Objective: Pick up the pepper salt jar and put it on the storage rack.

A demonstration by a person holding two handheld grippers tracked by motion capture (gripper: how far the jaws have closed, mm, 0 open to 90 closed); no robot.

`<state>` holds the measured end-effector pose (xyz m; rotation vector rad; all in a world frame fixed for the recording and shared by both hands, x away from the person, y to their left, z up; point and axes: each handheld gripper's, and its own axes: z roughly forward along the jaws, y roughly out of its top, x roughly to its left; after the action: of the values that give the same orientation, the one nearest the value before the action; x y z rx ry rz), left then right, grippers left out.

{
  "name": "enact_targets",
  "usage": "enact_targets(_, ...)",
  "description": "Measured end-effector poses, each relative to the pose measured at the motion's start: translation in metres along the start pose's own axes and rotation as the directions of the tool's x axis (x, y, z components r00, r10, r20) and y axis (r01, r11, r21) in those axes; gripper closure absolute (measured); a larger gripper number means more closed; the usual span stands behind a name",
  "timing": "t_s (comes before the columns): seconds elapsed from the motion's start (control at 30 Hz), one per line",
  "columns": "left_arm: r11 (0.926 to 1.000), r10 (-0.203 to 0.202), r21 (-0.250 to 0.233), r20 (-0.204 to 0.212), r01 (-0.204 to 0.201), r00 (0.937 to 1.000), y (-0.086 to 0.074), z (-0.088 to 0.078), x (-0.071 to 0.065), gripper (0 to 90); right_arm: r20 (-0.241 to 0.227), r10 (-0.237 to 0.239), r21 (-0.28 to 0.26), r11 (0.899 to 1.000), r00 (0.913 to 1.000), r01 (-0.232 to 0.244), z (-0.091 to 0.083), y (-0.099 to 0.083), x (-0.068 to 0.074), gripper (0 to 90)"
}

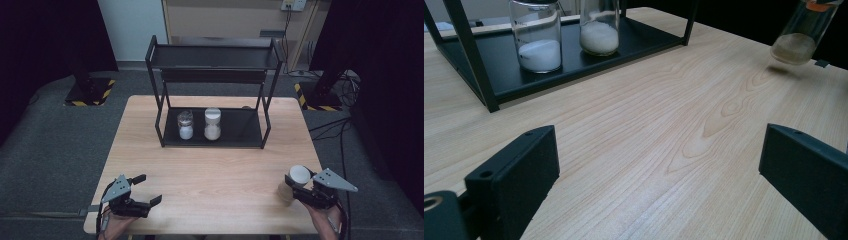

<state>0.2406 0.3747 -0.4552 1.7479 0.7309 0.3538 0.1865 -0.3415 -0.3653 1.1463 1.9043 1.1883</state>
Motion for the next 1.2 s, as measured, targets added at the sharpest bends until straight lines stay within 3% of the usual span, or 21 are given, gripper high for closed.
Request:
enact_targets(0.73,1.0000,0.006,0.005,0.013,-0.006,0.9999,0.001,0.000,0.001,1.6,-0.062,-0.027,0.011,1.000,0.9977,0.028,0.035,0.036,0.002,33.6)
enact_targets(1.2,1.0000,0.006,0.008,0.015,-0.006,0.9999,0.001,0.001,0.001,1.6,-0.090,-0.040,0.020,0.999,0.9951,0.042,0.052,0.049,0.007,33.6)
